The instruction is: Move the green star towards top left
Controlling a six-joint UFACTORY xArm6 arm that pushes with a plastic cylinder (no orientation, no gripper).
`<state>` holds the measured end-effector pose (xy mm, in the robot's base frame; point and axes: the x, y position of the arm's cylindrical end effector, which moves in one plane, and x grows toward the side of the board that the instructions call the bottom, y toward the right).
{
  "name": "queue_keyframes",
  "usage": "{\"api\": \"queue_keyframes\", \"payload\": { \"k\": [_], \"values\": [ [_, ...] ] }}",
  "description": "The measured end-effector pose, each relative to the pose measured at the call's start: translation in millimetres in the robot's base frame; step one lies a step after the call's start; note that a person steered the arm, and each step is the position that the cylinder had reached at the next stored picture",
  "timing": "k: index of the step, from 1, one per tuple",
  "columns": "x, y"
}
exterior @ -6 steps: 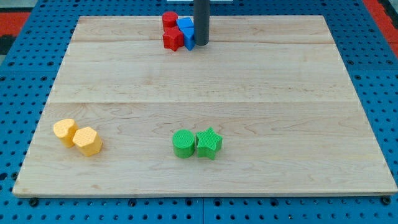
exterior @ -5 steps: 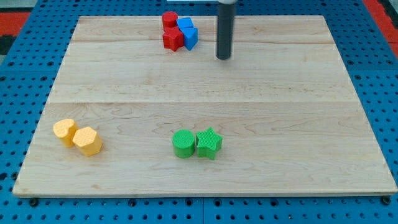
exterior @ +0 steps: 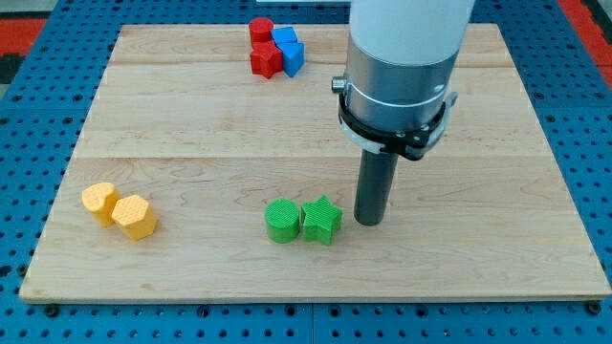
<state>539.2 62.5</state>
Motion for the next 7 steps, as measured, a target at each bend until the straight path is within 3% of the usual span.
{"api": "queue_keyframes", "payload": {
  "k": [1,3,6,7],
  "values": [
    [76,-32],
    [-41,-44],
    [-29,-105],
    [-89,-100]
  ]
}}
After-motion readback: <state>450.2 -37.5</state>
